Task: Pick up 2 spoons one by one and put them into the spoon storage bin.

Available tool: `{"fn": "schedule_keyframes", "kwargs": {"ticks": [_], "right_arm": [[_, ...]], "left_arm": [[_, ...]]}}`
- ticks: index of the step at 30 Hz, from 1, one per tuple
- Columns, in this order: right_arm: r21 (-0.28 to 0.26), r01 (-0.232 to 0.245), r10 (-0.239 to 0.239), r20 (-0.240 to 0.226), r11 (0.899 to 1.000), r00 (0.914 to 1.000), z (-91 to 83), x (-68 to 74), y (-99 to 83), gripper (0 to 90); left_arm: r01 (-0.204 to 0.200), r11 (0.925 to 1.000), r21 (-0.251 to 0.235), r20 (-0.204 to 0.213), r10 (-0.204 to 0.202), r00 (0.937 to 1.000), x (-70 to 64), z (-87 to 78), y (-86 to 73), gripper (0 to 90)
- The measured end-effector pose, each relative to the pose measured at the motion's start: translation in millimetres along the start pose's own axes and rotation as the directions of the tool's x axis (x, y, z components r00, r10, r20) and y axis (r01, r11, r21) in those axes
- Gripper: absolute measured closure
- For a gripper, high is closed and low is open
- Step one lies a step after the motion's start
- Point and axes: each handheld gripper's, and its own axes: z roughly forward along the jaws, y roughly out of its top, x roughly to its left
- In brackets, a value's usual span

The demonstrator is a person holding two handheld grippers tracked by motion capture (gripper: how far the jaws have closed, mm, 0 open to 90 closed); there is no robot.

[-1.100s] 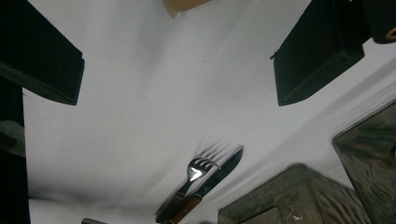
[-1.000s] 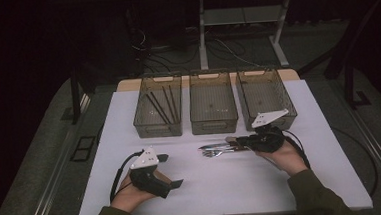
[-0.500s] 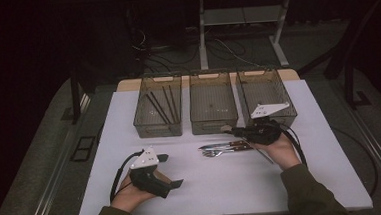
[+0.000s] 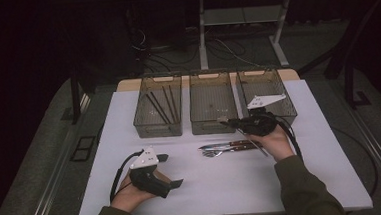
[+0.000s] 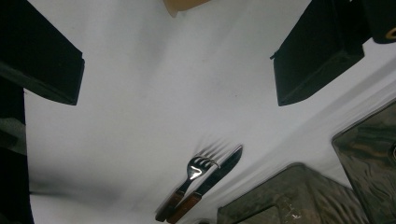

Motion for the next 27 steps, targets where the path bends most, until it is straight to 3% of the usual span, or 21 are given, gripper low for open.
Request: {"fn": "schedule_keyframes", "kwargs": {"ticks": [27], "right_arm": [[0.008,-0.033,0.033,0.065,0.999,0.9973,29.7,-22.7,51.5,87.7]], "left_arm": [[0.007,0.9999,-0.012,0.004,-0.007,1.0,0.5,-1.1,0.4,0.9]]}}
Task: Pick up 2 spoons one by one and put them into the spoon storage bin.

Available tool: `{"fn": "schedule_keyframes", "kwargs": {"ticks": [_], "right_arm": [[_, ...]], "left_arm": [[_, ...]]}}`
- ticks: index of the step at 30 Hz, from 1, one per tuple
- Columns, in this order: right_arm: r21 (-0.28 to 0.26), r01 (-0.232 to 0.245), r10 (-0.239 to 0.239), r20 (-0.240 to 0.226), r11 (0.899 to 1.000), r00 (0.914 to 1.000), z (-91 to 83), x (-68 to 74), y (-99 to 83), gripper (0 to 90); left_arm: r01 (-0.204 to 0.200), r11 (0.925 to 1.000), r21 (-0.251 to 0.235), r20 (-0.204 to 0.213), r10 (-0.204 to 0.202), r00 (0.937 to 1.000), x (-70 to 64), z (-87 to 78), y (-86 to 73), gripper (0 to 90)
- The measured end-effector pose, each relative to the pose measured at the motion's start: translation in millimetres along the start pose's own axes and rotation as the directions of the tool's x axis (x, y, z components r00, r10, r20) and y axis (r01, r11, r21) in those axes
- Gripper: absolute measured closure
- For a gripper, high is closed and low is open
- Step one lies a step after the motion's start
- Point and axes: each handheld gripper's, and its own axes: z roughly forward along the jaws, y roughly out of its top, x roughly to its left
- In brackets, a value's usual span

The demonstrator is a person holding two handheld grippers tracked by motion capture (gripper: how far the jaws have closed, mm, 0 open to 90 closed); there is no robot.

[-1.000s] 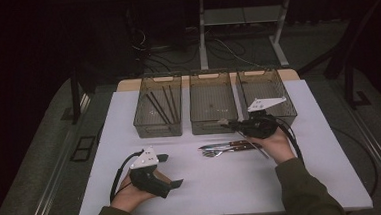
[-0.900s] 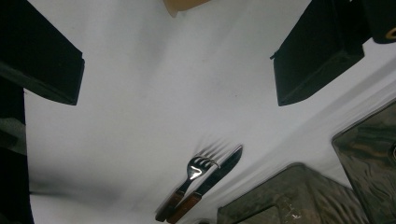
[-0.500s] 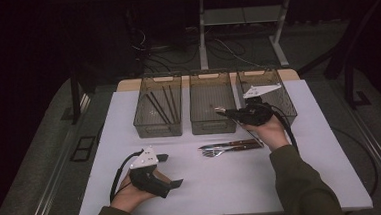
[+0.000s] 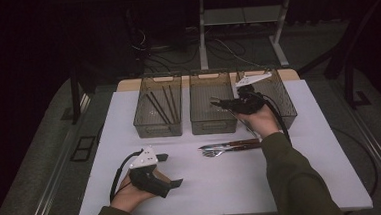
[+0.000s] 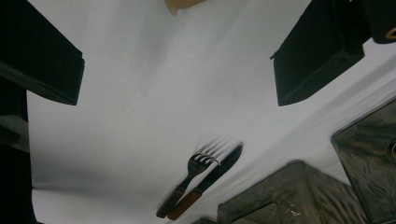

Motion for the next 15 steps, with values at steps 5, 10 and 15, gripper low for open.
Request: {"fn": "schedule_keyframes", "kwargs": {"ticks": [5,10,15], "right_arm": [[0.006,-0.011,0.01,0.015,1.0,0.9998,6.6,-3.8,11.9,87.7],[0.011,-0.01,0.01,0.023,1.0,0.9997,14.0,-4.3,28.0,87.7],[0.007,-0.008,0.008,0.028,1.0,0.9996,23.9,-3.7,41.8,87.7]], "left_arm": [[0.002,1.0,-0.007,0.005,-0.002,1.0,0.4,-0.7,0.4,0.9],[0.008,0.9999,-0.013,0.007,-0.008,0.9999,0.2,-0.9,0.7,0.9],[0.0,0.9998,-0.017,0.007,0.0,1.0,0.3,-1.4,1.0,0.9]]}}
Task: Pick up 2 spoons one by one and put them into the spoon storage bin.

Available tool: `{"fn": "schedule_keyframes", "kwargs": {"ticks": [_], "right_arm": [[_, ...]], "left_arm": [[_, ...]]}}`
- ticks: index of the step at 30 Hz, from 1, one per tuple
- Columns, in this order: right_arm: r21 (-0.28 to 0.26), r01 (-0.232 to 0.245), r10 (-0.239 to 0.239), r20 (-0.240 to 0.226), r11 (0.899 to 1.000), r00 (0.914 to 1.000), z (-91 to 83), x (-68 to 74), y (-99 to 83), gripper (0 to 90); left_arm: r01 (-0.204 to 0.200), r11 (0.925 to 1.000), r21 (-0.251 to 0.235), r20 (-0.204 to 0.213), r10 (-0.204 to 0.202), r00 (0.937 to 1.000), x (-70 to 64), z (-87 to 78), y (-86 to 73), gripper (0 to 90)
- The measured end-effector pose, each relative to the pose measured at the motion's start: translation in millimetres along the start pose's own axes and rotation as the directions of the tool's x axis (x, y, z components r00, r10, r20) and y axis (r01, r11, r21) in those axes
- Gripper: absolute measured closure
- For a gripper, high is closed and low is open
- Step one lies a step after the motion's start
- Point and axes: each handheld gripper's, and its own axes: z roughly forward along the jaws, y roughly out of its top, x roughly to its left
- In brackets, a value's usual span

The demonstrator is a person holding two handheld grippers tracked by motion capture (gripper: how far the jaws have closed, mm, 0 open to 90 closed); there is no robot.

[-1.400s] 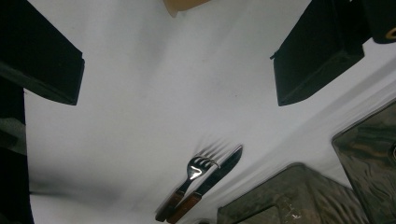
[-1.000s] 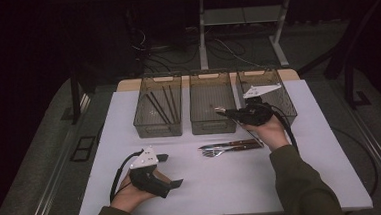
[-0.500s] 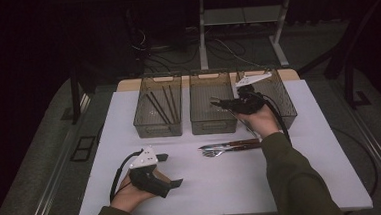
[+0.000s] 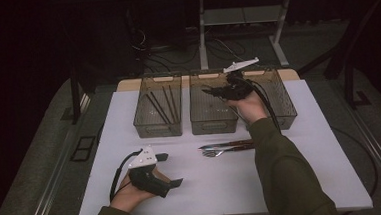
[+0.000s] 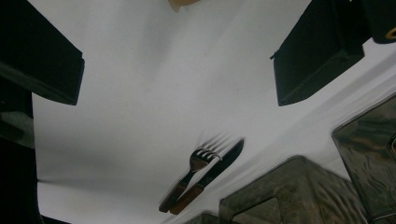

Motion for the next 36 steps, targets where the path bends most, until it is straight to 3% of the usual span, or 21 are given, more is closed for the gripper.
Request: {"fn": "schedule_keyframes", "kwargs": {"ticks": [16,33,35,36], "right_arm": [[0.005,-0.016,0.016,0.018,1.0,0.9997,36.3,-6.3,21.2,87.7],[0.092,-0.031,0.027,0.042,0.995,0.9988,61.3,-12.1,-0.3,87.2],[0.108,-0.035,0.029,0.049,0.994,0.9983,62.3,-11.1,-0.6,86.2],[0.115,-0.032,0.026,0.054,0.993,0.9982,62.6,-11.6,-0.7,79.5]], "left_arm": [[-0.001,0.9999,-0.012,0.006,0.001,1.0,0.1,-1.9,0.4,0.9],[-0.001,1.0,-0.007,0.009,0.001,1.0,-0.3,-1.7,0.2,0.9],[0.001,1.0,-0.005,0.008,-0.001,1.0,-0.4,-1.5,0.1,0.9],[0.0,1.0,-0.005,0.008,0.0,1.0,-0.4,-1.4,0.1,0.9]]}}
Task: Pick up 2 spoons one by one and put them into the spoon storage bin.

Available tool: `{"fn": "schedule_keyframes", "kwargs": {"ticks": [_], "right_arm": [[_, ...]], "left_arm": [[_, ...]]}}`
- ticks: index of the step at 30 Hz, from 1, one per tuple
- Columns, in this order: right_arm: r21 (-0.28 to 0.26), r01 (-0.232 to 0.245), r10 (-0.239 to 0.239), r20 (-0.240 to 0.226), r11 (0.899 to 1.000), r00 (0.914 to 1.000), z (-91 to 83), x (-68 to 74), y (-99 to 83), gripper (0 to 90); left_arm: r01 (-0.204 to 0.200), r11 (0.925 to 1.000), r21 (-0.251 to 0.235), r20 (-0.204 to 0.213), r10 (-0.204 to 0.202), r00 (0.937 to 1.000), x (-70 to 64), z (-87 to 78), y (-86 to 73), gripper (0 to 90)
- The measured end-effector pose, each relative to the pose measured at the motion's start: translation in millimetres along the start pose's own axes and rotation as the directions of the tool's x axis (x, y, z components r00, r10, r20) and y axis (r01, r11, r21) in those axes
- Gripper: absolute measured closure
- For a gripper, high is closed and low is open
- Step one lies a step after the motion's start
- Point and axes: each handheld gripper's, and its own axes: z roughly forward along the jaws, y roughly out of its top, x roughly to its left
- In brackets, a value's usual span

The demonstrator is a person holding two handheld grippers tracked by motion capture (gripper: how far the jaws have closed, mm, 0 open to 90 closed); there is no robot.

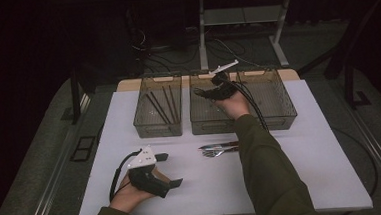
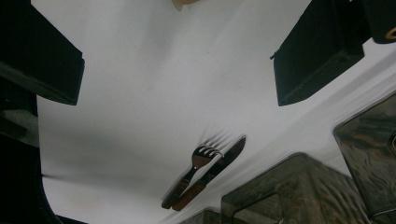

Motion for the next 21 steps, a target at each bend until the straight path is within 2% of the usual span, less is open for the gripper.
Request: {"fn": "schedule_keyframes", "kwargs": {"ticks": [1,7,10,13,16,18,21], "right_arm": [[0.005,-0.007,0.007,0.005,1.0,1.0,0.4,0.0,-0.3,73.4],[-0.007,-0.019,0.019,0.005,1.0,0.9998,-8.3,-1.5,-0.7,61.6],[-0.024,-0.019,0.02,0.018,1.0,0.9996,-16.6,-1.7,-1.5,54.0],[-0.044,-0.028,0.028,0.005,0.999,0.9996,-27.4,-1.0,-4.1,47.4],[-0.063,-0.03,0.031,0.011,0.998,0.9995,-38.3,0.9,-7.9,37.5],[-0.074,-0.029,0.028,-0.013,0.997,0.9995,-45.9,2.4,-11.9,31.1],[-0.076,0.008,-0.007,0.008,0.997,0.9999,-59.8,6.4,-19.1,27.7]], "left_arm": [[0.0,1.0,0.0,0.0,0.0,1.0,-0.1,0.0,0.0,0.9],[-0.005,1.0,0.003,-0.002,0.005,1.0,0.2,0.4,0.1,1.0],[0.001,1.0,0.004,-0.001,-0.001,1.0,0.0,0.6,-0.1,0.9],[-0.002,1.0,0.005,0.0,0.002,1.0,0.1,0.7,-0.1,0.9],[-0.004,1.0,0.006,-0.004,0.004,1.0,0.2,0.6,0.0,0.9],[-0.01,0.9999,0.01,-0.007,0.01,0.9999,1.0,0.1,0.0,0.9],[0.0,1.0,0.004,-0.01,0.0,0.9999,0.8,0.4,-0.4,0.9]]}}
